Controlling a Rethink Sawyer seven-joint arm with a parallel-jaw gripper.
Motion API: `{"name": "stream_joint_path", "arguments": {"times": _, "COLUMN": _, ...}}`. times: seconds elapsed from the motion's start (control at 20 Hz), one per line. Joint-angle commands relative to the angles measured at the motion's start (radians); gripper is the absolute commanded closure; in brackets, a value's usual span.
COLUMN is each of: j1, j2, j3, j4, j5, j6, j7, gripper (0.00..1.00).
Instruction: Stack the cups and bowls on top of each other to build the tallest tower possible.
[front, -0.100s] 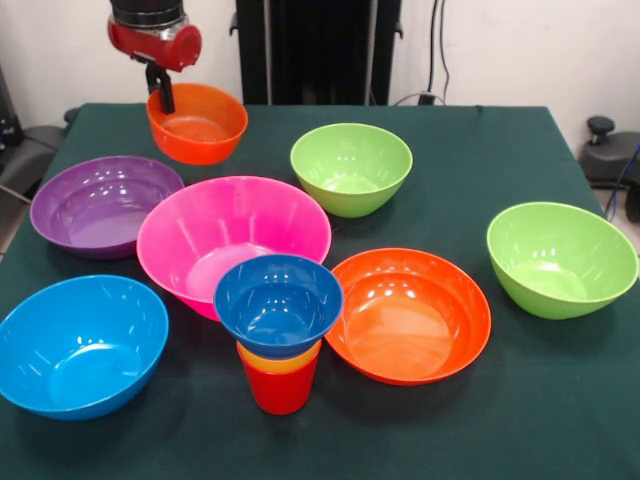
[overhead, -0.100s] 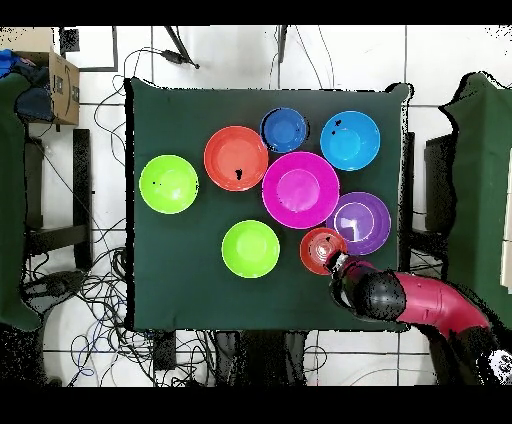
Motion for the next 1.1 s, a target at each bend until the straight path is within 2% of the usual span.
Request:
{"name": "stream_joint_path", "arguments": {"times": 0.05, "j1": -0.01, "j2": -0.023, "j3": 0.152, "j4": 0.008, "j5": 0.071, "j6": 0.148, "j7": -0.16, "gripper": 1.0}}
{"name": "stream_joint_path", "arguments": {"times": 0.45, "j1": -0.015, "j2": -0.047, "j3": 0.213, "j4": -0.045, "j5": 0.123, "j6": 0.214, "j7": -0.176, "gripper": 1.0}}
{"name": "stream_joint_path", "arguments": {"times": 1.1, "j1": 0.011, "j2": -0.093, "j3": 0.233, "j4": -0.108, "j5": 0.129, "j6": 0.251, "j7": -0.13, "gripper": 1.0}}
